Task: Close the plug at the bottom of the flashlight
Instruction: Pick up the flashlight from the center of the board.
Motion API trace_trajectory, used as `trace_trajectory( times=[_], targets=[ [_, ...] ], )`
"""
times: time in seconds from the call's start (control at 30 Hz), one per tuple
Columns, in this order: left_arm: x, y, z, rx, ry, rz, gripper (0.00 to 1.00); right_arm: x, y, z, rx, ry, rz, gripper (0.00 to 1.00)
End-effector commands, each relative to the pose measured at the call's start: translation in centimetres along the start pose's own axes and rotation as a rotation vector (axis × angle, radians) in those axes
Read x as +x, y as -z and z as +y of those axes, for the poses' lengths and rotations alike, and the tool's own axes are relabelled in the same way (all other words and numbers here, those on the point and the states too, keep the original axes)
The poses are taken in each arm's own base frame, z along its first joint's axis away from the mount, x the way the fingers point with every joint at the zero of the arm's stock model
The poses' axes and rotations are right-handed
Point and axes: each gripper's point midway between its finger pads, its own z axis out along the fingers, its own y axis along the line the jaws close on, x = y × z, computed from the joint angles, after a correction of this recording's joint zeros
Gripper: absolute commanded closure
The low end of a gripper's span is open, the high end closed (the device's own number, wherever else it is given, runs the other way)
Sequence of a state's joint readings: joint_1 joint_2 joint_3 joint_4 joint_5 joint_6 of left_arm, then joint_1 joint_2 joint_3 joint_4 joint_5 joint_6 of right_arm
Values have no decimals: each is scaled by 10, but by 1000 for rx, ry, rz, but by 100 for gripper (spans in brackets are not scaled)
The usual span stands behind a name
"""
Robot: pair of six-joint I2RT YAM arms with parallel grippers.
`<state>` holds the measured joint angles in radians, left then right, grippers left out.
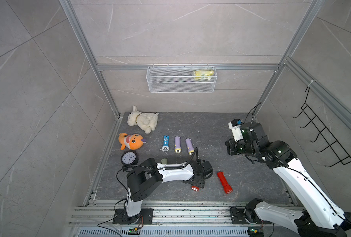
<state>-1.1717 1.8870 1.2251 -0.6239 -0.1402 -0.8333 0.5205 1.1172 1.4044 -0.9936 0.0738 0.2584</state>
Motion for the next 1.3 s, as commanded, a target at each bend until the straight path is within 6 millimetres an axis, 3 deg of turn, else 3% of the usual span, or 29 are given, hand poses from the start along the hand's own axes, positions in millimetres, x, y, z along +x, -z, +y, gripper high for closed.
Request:
trace_trajectory(
  times=[0.0, 0.13, 0.2, 0.4, 0.6, 0.7, 0.93, 1.13, 1.27],
  targets=[
    [-2, 9, 7, -10, 17, -23, 28, 0, -2, 1, -9, 6, -1, 92],
    [-7, 4, 0, 3, -26, -29, 47, 1, -2, 1, -13, 6, 3, 92],
    [-10, 3, 2, -16, -37, -34, 61, 1, 0, 0, -11, 5, 0, 92],
    [-19, 14, 13, -36, -94, -61, 65, 1, -2, -2, -7, 0, -2, 92],
    [-37, 42, 30, -11, -197, -156, 79, 1, -13, 4, -39, -9, 11, 93],
    [-44, 52, 30, 64, -333, -263, 90, 2, -16, 6, -53, -16, 11, 93],
    [-58, 108, 22, 284, -575, -623, 90, 4, -23, 14, -103, -22, 7, 93],
    [-36, 158, 7, 449, -837, -901, 96, 3, -28, 50, -313, 15, -16, 93],
    [-30, 179, 10, 493, -881, -1009, 100, 5, -26, 77, -484, 71, -25, 93]
  ],
)
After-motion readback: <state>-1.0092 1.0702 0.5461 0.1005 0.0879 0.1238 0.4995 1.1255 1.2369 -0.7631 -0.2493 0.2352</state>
